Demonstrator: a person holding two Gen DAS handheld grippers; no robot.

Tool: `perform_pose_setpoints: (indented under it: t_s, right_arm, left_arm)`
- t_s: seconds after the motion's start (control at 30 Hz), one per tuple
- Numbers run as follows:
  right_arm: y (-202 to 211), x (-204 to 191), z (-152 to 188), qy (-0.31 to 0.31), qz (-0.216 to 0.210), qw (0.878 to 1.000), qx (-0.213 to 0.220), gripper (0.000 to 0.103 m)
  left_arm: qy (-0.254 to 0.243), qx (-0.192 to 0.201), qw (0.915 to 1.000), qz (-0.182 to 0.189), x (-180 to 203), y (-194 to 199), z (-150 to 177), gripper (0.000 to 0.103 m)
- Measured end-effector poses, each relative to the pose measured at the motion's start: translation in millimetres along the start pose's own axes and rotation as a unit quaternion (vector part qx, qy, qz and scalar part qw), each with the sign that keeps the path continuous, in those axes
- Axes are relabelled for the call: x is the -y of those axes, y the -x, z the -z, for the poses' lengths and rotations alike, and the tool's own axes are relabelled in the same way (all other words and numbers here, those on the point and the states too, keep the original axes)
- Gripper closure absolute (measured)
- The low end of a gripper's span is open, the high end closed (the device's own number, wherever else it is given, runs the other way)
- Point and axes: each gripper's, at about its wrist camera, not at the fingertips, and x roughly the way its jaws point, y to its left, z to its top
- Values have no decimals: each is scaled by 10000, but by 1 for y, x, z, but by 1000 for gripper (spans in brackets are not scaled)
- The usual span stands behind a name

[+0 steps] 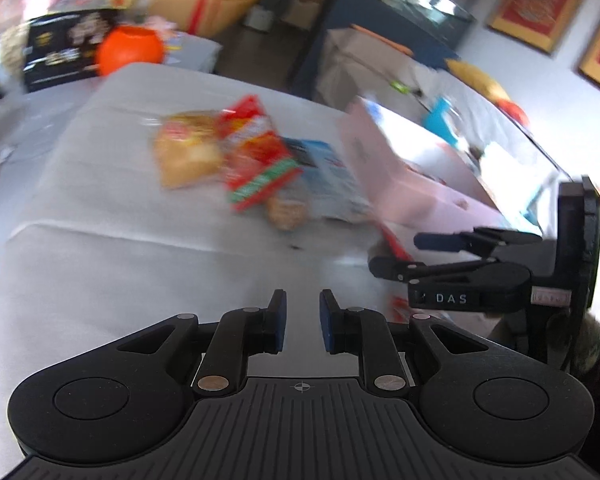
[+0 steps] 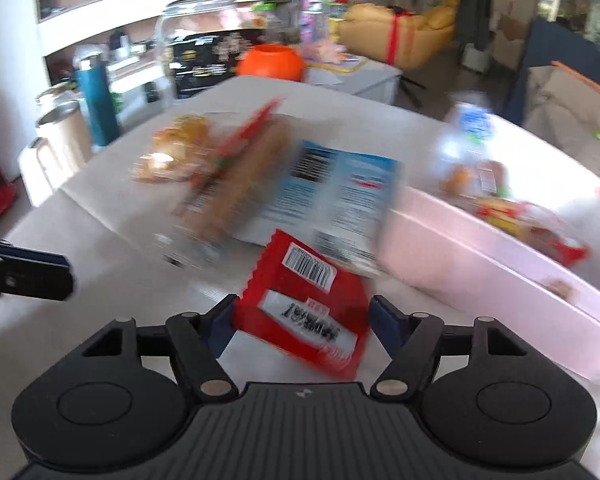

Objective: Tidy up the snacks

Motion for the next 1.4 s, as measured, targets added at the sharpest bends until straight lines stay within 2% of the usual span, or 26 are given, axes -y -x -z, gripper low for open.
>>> perform_pose_setpoints:
  t_s: [0.1, 0.23, 0.33, 0.37, 0.47, 0.6, 0.7, 0.73, 0.77, 0.8, 0.87, 0.97, 1.07, 1.23, 1.27, 1.3, 1.4]
  right_arm:
    - [19, 16, 17, -43, 49, 9999, -153, 28]
    - [58, 28, 45, -95, 25, 10000, -13, 26]
    - [79, 33, 64, -331, -333, 9989, 39, 26]
    - [84, 33, 70, -489, -562, 9972, 42, 29]
    - [84, 22, 77, -621, -962, 9934, -23, 49]
    - [66, -4, 68, -576, -1267, 9902, 63, 55]
    - [57, -17, 52, -436, -1619, 9855, 238, 55]
    - [57, -18, 46, -360, -1607, 9857, 348, 54]
    - [58, -15, 41, -300, -1491, 9872, 480, 46]
    - [57, -12, 36, -232, -1286, 9895, 616, 28]
    - [51, -5, 27, 0, -784, 9934, 839, 14]
    - [22, 9, 16, 182, -357, 9978, 520, 14]
    - [-4, 21, 15, -54, -407, 9990, 157, 15]
    - [15, 30, 31, -344, -400, 9979, 384, 35]
    - [19, 36, 36, -463, -380, 9972, 446, 43]
    - [21, 42, 40, -591, -326, 9965, 484, 46]
    - [34, 61, 57, -855, 206, 9945, 572, 45]
  left_arm:
    - [-439, -212, 9986, 217, 25, -8, 4, 83]
    - [-814, -421, 9954, 294, 51, -18, 11, 82]
    - [-806, -444, 9954, 259, 56, -20, 13, 82]
    - [-802, -406, 9957, 206, 56, -19, 13, 82]
    - [-854, -274, 9959, 82, 57, -12, 9, 82]
    - [-912, -123, 9957, -66, 57, 1, 0, 82]
    - [-871, -22, 9957, -308, 49, 12, -2, 82]
    - [-866, 4, 9955, -398, 47, 15, -2, 82]
    - [-864, 15, 9952, -459, 44, 17, -3, 82]
    - [-855, 14, 9951, -506, 41, 19, -2, 82]
    - [-838, -11, 9951, -522, 39, 18, -2, 82]
    - [-924, -104, 9947, -429, 46, 12, 1, 83]
    - [-1128, -267, 9928, -307, 57, 2, 6, 82]
    - [-1403, -397, 9886, -365, 72, -7, 11, 82]
    - [-1435, -410, 9881, -382, 75, -9, 11, 82]
    - [-1469, -428, 9875, -389, 78, -12, 10, 82]
    - [-1628, -464, 9846, -439, 94, -24, 9, 82]
